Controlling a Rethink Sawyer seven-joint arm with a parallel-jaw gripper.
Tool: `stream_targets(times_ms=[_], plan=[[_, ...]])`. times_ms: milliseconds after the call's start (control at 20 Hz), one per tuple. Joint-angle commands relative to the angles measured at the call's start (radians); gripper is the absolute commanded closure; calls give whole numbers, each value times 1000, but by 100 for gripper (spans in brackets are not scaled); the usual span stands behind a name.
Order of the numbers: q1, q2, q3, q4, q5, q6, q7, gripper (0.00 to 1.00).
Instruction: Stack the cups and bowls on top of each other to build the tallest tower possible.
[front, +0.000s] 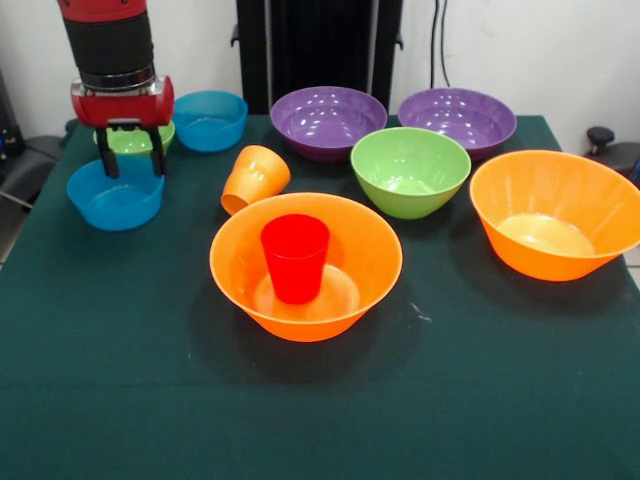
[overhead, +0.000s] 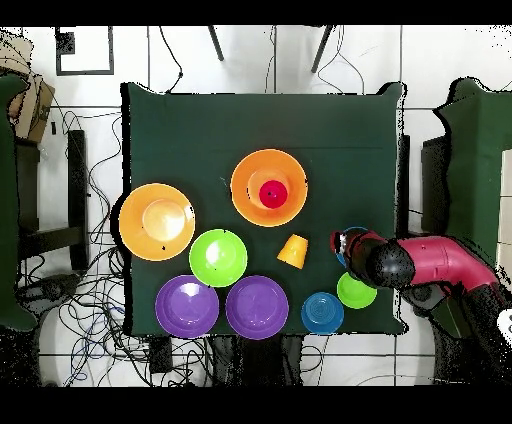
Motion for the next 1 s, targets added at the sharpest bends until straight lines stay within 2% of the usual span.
stream_targets(times_ms=[50,800,1000], plan=[[52,36,-52,-37,-84,-42,-103,0],[85,131,-94,-105,-137,-83,-75,0],[94,149,-93,-131,-134,-79,-82,0]])
